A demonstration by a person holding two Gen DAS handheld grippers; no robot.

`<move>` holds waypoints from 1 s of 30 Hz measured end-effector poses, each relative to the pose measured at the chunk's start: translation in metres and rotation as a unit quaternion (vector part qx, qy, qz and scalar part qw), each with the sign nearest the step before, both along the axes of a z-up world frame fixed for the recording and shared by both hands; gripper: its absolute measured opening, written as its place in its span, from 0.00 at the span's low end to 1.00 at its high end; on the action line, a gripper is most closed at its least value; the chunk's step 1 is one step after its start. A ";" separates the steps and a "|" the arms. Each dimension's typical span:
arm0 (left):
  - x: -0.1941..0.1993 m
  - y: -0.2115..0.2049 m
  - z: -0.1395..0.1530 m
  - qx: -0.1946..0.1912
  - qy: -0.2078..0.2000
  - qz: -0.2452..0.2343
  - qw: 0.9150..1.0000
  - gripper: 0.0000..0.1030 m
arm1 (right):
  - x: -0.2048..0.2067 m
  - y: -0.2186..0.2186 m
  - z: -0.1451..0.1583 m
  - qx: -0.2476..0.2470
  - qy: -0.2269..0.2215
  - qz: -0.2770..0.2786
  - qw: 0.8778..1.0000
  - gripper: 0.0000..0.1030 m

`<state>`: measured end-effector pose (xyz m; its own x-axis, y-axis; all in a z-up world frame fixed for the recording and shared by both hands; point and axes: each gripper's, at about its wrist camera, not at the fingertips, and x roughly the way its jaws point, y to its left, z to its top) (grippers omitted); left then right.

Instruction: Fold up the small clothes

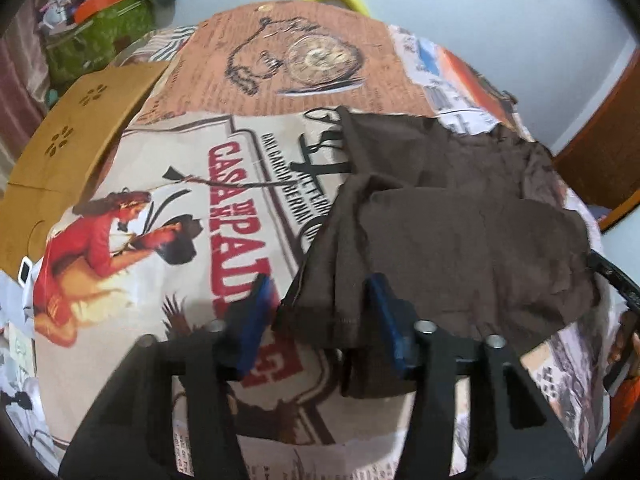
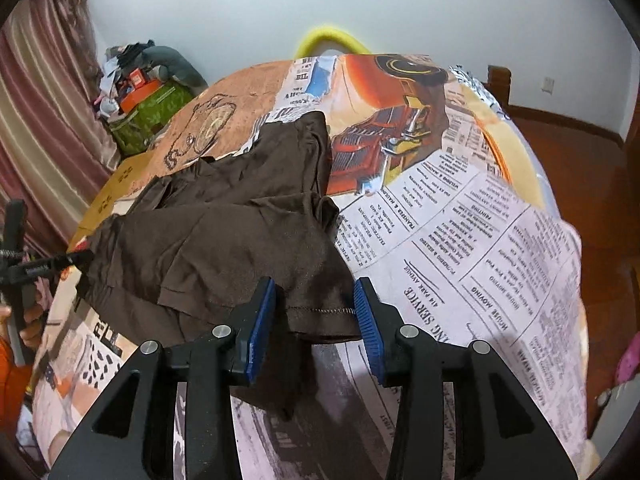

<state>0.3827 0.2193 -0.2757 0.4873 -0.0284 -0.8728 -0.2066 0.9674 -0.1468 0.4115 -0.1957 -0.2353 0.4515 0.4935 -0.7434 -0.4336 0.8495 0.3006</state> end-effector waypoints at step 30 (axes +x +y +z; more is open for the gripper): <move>-0.001 -0.018 0.067 0.026 -0.086 -0.043 0.995 0.04 | -0.004 -0.003 0.038 0.022 -0.042 0.008 0.999 0.05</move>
